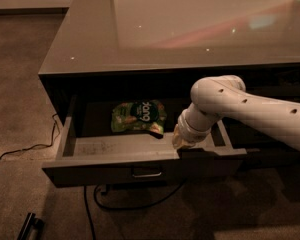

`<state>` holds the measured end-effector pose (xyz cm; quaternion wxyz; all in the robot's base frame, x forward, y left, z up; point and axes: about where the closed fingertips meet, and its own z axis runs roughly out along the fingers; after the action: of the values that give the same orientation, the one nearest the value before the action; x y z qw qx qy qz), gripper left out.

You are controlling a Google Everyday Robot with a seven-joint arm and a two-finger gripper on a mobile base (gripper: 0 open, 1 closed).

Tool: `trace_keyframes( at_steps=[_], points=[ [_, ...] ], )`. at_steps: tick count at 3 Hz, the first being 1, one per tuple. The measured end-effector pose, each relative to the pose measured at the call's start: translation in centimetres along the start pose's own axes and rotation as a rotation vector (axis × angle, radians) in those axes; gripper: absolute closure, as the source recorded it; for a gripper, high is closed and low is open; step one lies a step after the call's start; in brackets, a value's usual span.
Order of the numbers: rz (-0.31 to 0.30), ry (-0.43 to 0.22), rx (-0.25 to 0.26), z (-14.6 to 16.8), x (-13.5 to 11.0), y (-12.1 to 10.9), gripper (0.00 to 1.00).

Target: Open top drawer

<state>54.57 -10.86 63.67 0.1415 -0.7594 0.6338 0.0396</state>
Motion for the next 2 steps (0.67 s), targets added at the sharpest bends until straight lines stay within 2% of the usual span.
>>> trace_keyframes(
  at_steps=[1,2],
  points=[
    [0.000,0.000,0.000,-0.1,0.0,0.0,1.00],
    [0.014,0.015,0.004,-0.8,-0.3,2.4,1.00]
  ],
)
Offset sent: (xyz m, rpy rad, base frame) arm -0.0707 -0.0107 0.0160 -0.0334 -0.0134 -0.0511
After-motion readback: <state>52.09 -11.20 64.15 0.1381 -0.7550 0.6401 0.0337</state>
